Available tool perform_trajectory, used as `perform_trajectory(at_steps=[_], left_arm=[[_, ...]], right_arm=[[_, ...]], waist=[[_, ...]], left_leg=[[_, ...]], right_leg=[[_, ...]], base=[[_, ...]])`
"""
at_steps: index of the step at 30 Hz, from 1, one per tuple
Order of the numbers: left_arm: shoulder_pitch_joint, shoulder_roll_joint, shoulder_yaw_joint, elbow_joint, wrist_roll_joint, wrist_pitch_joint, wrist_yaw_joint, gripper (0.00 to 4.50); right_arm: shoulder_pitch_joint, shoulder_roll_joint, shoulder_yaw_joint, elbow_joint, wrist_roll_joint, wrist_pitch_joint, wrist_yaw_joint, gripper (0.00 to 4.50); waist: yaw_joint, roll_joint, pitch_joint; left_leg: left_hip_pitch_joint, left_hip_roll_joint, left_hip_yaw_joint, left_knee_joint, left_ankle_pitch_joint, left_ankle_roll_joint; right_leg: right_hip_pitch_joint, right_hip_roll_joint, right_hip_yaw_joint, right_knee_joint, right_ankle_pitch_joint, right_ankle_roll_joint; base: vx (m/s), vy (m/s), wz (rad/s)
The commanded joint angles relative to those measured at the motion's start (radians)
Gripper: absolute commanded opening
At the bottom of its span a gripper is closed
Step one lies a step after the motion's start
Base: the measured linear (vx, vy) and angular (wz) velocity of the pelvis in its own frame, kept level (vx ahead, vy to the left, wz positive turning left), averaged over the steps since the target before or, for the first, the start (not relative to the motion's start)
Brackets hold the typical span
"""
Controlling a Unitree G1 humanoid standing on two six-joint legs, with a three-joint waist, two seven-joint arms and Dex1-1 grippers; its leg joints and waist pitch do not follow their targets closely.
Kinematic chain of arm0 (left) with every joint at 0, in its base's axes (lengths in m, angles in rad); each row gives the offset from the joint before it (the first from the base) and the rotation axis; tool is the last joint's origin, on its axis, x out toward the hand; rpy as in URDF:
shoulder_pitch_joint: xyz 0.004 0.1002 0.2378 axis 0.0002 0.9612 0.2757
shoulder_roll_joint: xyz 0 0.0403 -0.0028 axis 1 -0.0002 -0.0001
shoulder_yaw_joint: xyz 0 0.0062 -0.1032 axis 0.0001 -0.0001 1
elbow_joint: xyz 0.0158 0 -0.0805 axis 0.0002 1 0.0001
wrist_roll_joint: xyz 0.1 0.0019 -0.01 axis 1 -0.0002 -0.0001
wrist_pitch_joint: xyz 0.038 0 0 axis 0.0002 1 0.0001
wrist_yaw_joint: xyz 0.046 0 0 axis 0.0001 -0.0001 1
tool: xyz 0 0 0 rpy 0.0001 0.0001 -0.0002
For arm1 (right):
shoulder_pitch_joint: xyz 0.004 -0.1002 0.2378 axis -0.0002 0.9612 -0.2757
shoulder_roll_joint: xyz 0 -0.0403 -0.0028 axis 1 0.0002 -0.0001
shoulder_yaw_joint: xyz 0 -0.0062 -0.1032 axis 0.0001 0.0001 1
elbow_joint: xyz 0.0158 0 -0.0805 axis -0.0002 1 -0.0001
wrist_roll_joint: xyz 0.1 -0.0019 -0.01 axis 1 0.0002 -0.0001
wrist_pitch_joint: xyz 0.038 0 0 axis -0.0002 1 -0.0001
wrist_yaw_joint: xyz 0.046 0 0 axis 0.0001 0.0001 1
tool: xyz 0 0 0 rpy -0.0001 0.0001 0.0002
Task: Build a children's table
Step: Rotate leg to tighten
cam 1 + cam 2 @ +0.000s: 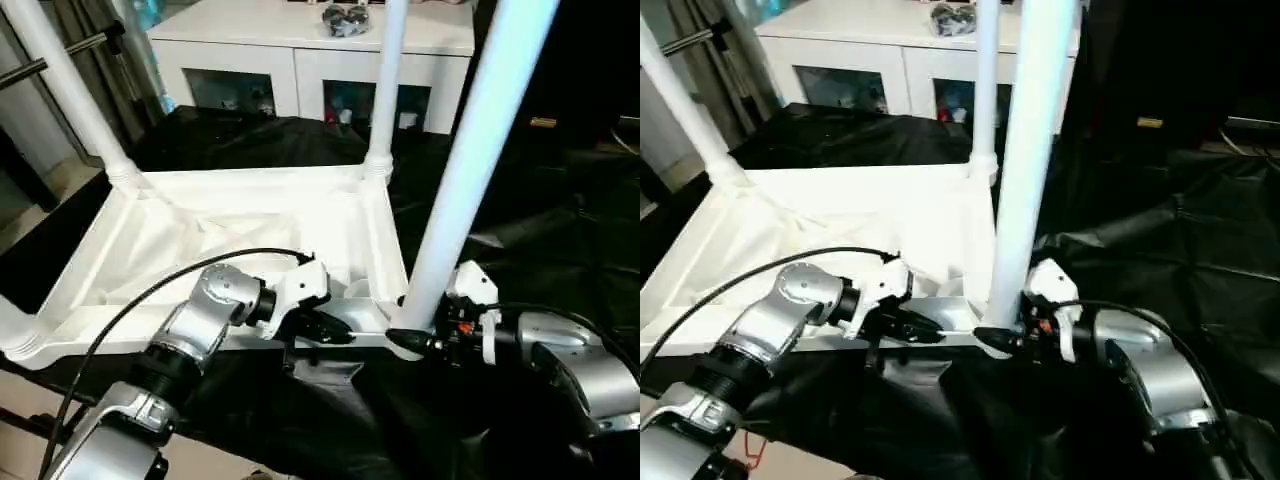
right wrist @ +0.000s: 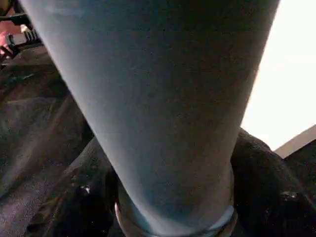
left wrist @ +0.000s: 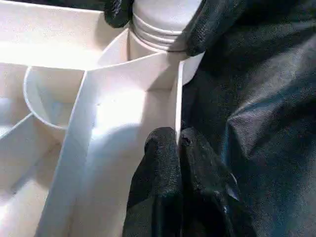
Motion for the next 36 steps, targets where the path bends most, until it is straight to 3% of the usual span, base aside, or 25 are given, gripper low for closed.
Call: perform_trajectory(at_steps=[1, 2, 7, 11, 15, 17, 21, 22, 24, 29, 34, 35, 36], left_arm=[[-0.028, -0.054, 0.011, 0.009, 0.008, 0.015, 0.113, 0.0], [-0.034, -0.069, 0.019, 0.016, 0.009, 0.028, 0.143, 0.0], [-0.06, -0.139, 0.045, 0.048, 0.021, 0.065, 0.272, 0.0], [-0.074, -0.214, 0.043, 0.066, 0.043, 0.097, 0.382, 0.0], [-0.061, -0.239, 0.026, 0.037, 0.045, 0.105, 0.375, 0.0], [-0.055, -0.237, 0.021, 0.03, 0.045, 0.102, 0.367, 0.0], [-0.05, -0.21, 0.018, 0.027, 0.041, 0.084, 0.331, 0.0], [-0.048, -0.199, 0.017, 0.024, 0.04, 0.076, 0.315, 0.0], [-0.046, -0.163, 0.02, 0.022, 0.04, 0.052, 0.273, 0.0], [-0.055, -0.133, 0.02, 0.026, 0.036, 0.039, 0.233, 0.0], [-0.039, -0.077, 0.006, -0.015, 0.008, 0.025, 0.104, 0.0], [-0.035, -0.068, 0.003, -0.019, 0.001, 0.019, 0.078, 0.0], [-0.033, -0.062, 0.002, -0.02, -0.003, 0.015, 0.061, 0.0]], right_arm=[[0.002, 0.084, 0.051, 0.011, 0.003, 0.005, -0.053, 2.71], [-0.007, 0.119, 0.032, 0.033, -0.008, 0.005, -0.116, 2.7], [-0.033, 0.238, -0.009, 0.104, -0.037, 0.013, -0.326, 2.7], [-0.066, 0.335, -0.009, 0.177, -0.1, 0.018, -0.506, 2.7], [-0.096, 0.382, -0.01, 0.228, -0.15, -0.005, -0.594, 2.7], [-0.103, 0.39, -0.011, 0.234, -0.142, -0.007, -0.588, 3.26], [-0.109, 0.373, -0.015, 0.205, -0.12, 0.008, -0.547, 3.61], [-0.111, 0.356, -0.003, 0.199, -0.133, -0.01, -0.533, 3.75], [-0.115, 0.292, 0.014, 0.164, -0.127, -0.06, -0.424, 3.75], [-0.1, 0.204, 0.035, 0.117, -0.083, -0.085, -0.239, 3.75], [-0.055, 0.061, 0.081, 0.038, -0.03, -0.085, 0.017, 3.75], [-0.052, 0.042, 0.082, 0.035, -0.021, -0.078, 0.051, 3.75], [-0.051, 0.032, 0.082, 0.034, -0.016, -0.074, 0.071, 3.75]], waist=[[-0.008, -0.01, -0.051], [-0.011, -0.016, -0.049], [-0.032, -0.016, -0.044], [-0.044, -0.013, -0.042], [-0.054, -0.012, -0.042], [-0.053, -0.012, -0.044], [-0.053, -0.009, -0.047], [-0.056, -0.024, -0.047], [-0.052, -0.021, -0.05], [-0.043, -0.024, -0.056], [-0.026, -0.022, -0.057], [-0.021, -0.028, -0.054], [-0.017, -0.026, -0.055]], left_leg=[[0.01, 0.038, -0.009, -0.071, -0.207, 0.058], [0.01, 0.035, -0.009, -0.074, -0.233, 0.043], [0.013, 0.031, -0.015, -0.083, -0.288, 0.003], [0.01, 0.028, -0.017, -0.085, -0.306, 0.002], [0.007, 0.025, -0.019, -0.086, -0.315, 0.003], [0.006, 0.027, -0.018, -0.085, -0.299, 0.014], [0.004, 0.029, -0.017, -0.084, -0.275, 0.023], [0.002, 0.029, -0.016, -0.084, -0.266, 0.028], [0.003, 0.03, -0.016, -0.081, -0.251, 0.036], [0.0, 0.03, -0.01, -0.064, -0.136, 0.103], [0.001, 0.035, -0.007, -0.059, -0.116, 0.138], [0.002, 0.037, -0.005, -0.061, -0.131, 0.137], [0.004, 0.037, -0.006, -0.061, -0.139, 0.133]], right_leg=[[0.04, -0.052, 0.037, -0.068, -0.148, -0.263], [0.04, -0.053, 0.036, -0.074, -0.2, -0.25], [0.035, -0.053, 0.035, -0.089, -0.346, -0.193], [0.031, -0.052, 0.035, -0.094, -0.355, -0.181], [0.032, -0.052, 0.034, -0.098, -0.384, -0.165], [0.032, -0.052, 0.036, -0.096, -0.347, -0.168], [0.035, -0.051, 0.036, -0.089, -0.273, -0.189], [0.036, -0.049, 0.036, -0.089, -0.259, -0.192], [0.038, -0.053, 0.036, -0.086, -0.252, -0.198], [0.045, -0.051, 0.037, -0.064, -0.052, -0.26], [0.045, -0.051, 0.035, -0.057, -0.015, -0.281], [0.042, -0.05, 0.035, -0.061, -0.048, -0.282], [0.042, -0.052, 0.034, -0.061, -0.066, -0.283]], base=[[0.0, 0.0, 0.0], [0.0, 0.0, 0.0], [0.0, 0.0, 0.0], [0.0, 0.0, 0.0], [0.0, 0.0, 0.0], [0.0, 0.0, 0.0], [0.0, 0.0, 0.0], [0.0, 0.0, 0.0], [0.0, 0.0, 0.0], [0.0, 0.0, 0.0], [0.0, 0.0, 0.0], [0.0, 0.0, 0.0], [0.0, 0.0, 0.0]])
